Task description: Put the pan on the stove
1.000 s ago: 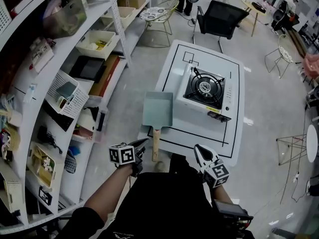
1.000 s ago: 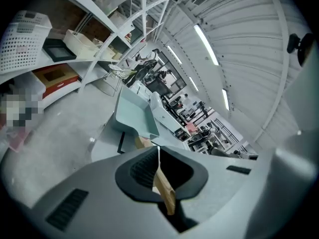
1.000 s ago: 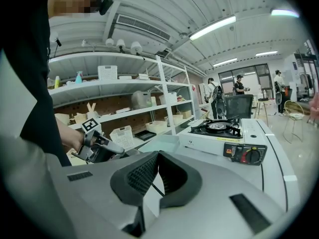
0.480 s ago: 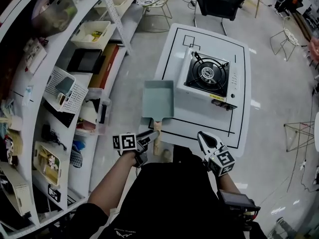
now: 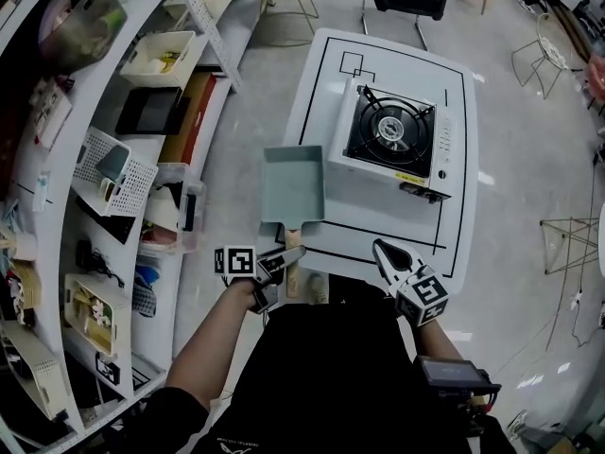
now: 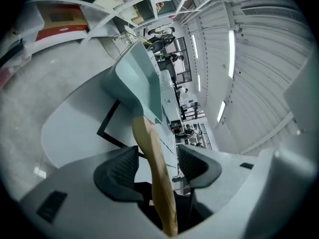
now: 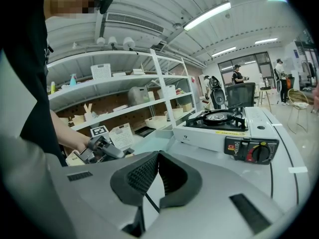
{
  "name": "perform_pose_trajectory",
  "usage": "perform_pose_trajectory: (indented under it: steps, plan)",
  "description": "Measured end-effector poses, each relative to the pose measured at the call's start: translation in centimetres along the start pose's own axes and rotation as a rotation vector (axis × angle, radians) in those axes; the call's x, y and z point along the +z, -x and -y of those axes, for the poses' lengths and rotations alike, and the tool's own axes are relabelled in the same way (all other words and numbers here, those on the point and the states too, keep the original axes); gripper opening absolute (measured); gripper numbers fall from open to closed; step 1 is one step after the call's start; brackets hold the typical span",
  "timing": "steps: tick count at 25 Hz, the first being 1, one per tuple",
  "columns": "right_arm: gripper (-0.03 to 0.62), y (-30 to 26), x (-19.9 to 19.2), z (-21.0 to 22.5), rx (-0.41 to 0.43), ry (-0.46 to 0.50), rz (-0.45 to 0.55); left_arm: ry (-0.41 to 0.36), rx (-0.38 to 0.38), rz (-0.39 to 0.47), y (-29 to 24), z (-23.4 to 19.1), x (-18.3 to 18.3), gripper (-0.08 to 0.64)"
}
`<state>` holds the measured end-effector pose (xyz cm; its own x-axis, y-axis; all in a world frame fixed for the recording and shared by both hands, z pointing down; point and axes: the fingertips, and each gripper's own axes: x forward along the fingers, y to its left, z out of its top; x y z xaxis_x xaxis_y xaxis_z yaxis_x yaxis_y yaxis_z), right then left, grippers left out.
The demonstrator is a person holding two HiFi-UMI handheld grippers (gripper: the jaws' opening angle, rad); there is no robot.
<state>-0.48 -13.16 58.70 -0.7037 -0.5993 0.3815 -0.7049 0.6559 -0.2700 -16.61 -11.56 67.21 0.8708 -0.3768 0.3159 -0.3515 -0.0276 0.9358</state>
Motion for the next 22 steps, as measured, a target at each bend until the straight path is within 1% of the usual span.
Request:
perform_pose_trajectory:
  steps: [4, 5, 7, 10, 12, 14, 19, 22]
  plan:
    - [0.026, -0.1, 0.3, 0.9, -0.008, -0.003, -0.007, 0.055, -0.055, -0.025, -0.6, 0.4, -0.2, 0.244]
    - [0.026, -0.1, 0.2, 1.1, -0.009, -0.004, -0.010, 0.064, -0.059, -0.028, -0.7, 0.3, -0.2, 0.228]
    - [0.026, 0.0, 0.1, 1.3, -0.013, -0.007, -0.015, 0.072, -0.065, -0.036, -0.7, 0.1, -0.3, 0.194]
    - [0.026, 0.4, -0.1, 1.9, -0.022, -0.011, -0.019, 0.084, -0.083, -0.051, -1.0, 0.2, -0.5, 0.190]
    - [0.026, 0.5, 0.0, 2.2, -0.028, -0.013, -0.020, 0.090, -0.085, -0.056, -1.2, 0.1, -0.4, 0.177]
    - [0.026, 0.6, 0.1, 2.4, -0.031, -0.015, -0.021, 0.101, -0.077, -0.052, -1.2, -0.1, -0.4, 0.125]
    - [0.026, 0.8, 0.1, 2.8, -0.038, -0.019, -0.017, 0.142, -0.086, -0.027, -1.2, -0.3, -0.5, 0.109]
    - [0.026, 0.8, -0.1, 2.3, -0.038, -0.018, -0.019, 0.146, -0.095, -0.024, -0.9, -0.3, -0.6, 0.107]
